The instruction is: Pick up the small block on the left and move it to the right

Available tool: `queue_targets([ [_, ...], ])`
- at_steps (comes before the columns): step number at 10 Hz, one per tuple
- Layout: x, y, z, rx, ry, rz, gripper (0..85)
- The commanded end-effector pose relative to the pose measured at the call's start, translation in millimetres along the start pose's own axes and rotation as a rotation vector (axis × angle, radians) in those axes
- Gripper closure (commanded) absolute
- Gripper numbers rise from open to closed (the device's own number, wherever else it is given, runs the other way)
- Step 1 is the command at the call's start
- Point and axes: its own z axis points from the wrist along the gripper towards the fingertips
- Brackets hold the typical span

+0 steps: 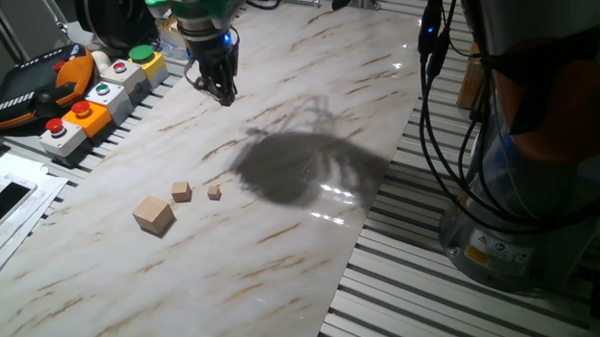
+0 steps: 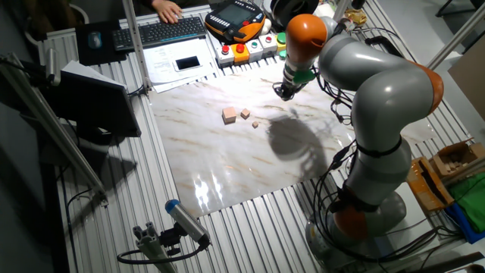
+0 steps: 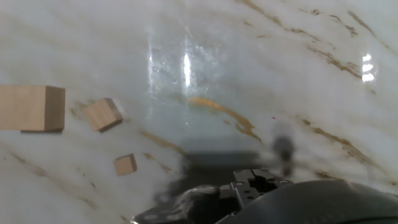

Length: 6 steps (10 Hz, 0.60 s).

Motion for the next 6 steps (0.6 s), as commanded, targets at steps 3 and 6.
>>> queue_targets([
  [3, 0.0, -0.6, 0.4, 0.005, 0.002, 0.000, 84.3],
  [6, 0.2, -1.1, 0.9, -0.005, 0.004, 0.003, 84.3],
])
